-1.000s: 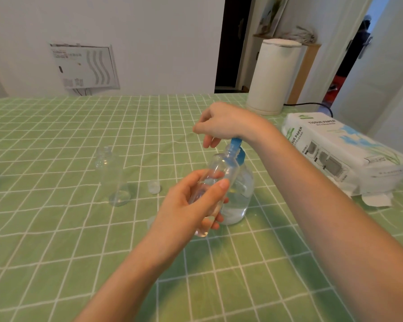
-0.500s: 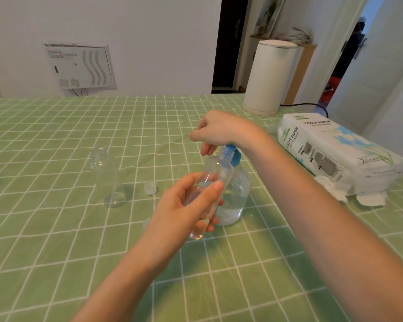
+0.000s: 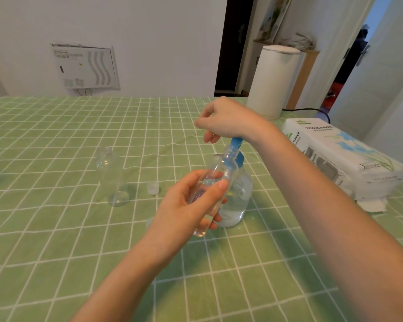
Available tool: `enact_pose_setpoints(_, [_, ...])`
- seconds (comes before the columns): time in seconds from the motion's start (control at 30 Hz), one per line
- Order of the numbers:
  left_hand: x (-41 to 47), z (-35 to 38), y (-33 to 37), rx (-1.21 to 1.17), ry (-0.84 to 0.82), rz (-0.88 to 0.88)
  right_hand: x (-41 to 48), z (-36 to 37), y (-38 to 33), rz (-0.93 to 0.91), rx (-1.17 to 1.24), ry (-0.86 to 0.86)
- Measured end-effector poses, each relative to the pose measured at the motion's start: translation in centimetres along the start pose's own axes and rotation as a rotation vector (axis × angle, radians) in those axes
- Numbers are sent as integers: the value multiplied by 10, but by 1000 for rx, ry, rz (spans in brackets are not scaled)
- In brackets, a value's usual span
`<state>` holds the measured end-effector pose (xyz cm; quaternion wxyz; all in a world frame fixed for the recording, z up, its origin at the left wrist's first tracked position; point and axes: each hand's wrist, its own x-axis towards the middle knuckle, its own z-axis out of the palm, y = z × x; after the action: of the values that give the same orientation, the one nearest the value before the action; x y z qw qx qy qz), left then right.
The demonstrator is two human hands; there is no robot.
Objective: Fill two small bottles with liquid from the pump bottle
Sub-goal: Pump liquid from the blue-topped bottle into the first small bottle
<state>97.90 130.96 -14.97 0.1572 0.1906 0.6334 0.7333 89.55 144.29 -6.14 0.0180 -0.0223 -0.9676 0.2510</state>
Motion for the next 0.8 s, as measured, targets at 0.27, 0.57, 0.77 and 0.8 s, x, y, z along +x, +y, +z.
enact_pose_setpoints(0.27, [-1, 0, 1, 0, 0, 0, -6, -7, 4, 36, -38, -87])
enact_pose_setpoints(0.57, [0, -2, -1, 15, -6, -3, -4, 2, 7, 153, 58, -163])
enact_pose_setpoints(0.77, [-1, -1, -2, 11, -3, -15, -5, 8, 11, 167, 64, -164])
enact_pose_setpoints(0.8, [-1, 0, -2, 5, -2, -19, -6, 9, 12, 167, 65, -166])
